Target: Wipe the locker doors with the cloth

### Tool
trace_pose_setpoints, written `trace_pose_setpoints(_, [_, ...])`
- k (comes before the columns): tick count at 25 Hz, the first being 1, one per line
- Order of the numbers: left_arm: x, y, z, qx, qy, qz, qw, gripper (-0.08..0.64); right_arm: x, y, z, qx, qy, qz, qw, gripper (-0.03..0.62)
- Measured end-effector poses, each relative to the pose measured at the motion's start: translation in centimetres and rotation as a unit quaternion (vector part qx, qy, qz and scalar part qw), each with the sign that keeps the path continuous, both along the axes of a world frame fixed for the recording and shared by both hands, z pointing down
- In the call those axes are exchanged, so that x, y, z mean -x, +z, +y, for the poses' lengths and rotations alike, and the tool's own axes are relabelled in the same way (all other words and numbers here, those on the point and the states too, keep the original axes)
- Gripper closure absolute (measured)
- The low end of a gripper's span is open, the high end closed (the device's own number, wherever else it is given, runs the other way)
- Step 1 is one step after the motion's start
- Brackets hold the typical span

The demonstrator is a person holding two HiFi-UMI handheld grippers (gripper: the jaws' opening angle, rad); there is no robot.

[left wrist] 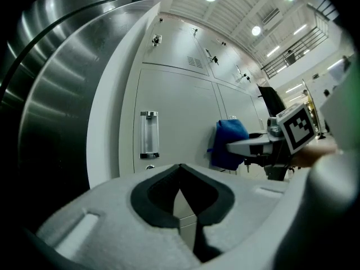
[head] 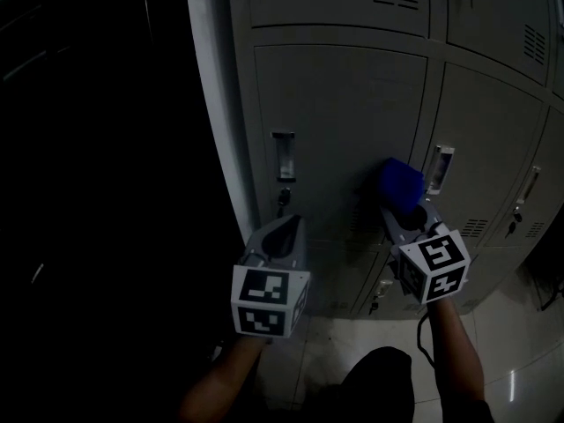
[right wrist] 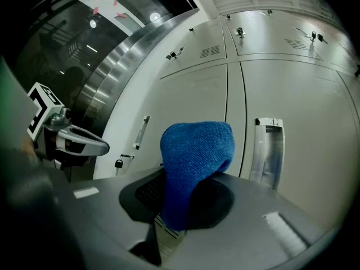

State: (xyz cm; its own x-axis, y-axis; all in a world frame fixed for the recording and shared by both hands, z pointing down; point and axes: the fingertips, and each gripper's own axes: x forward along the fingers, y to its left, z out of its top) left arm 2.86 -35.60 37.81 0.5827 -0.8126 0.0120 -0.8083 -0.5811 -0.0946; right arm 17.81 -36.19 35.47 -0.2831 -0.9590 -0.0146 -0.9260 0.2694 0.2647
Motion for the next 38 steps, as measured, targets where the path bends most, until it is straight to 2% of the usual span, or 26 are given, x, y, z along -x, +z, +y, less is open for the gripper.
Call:
trace_pose_setpoints(2, [0.4, 0.1, 0.1, -0.005, -0.006, 0.000, 1.0000, 0.555, 1.3, -0.1, 0.5, -0.012, -0.013, 0.002, 1.000, 0.523])
trace_pose_setpoints(5, [1.5, 0.4, 0.4, -0.015, -0.022, -0.003, 0.9997, 0.555, 5.6, -0.3, 1.2, -0.027, -0.056, -0.016, 0.998, 0.523])
trace_pose_setpoints(10, [3.3, 1.2, 0.6, -0.021, -0.043, 0.000, 0.9989, 0.555, 12.8, 3.1, 0.0, -0.006, -0.125, -0.025, 0.992, 0.522])
trace_pose_setpoints(13, [4.2, 1.5, 1.2, -0.022, -0.050, 0.001, 0.9985, 0.555, 15.4, 5.4, -0.6, 0.016, -0.147, -0.027, 0.989, 0.522])
trace_pose_setpoints(17, [5.1, 1.6, 1.1, -0.025, -0.057, 0.005, 0.9980, 0.555, 17.6, 7.4, -1.7, 0.009, -0.155, -0.009, 0.988, 0.522])
trace_pose_setpoints(23, [5.2, 2.0, 0.9, -0.024, -0.055, 0.003, 0.9982, 0.555, 19.8, 9.1, -4.0, 0.012, -0.147, 0.004, 0.989, 0.522])
trace_pose_setpoints(27, [5.2, 2.0, 0.9, -0.021, -0.054, 0.002, 0.9983, 0.555, 19.9, 9.6, -4.6, 0.022, -0.142, 0.007, 0.990, 0.523])
trace_pose_setpoints(32, [4.8, 2.0, 0.8, -0.021, -0.051, 0.006, 0.9985, 0.555, 18.4, 10.1, -4.5, 0.024, -0.132, 0.011, 0.991, 0.523])
trace_pose_setpoints(38, [3.0, 2.6, 0.4, -0.018, -0.034, 0.005, 0.9993, 0.555, 14.6, 10.4, -4.3, 0.023, -0.101, 0.009, 0.995, 0.523])
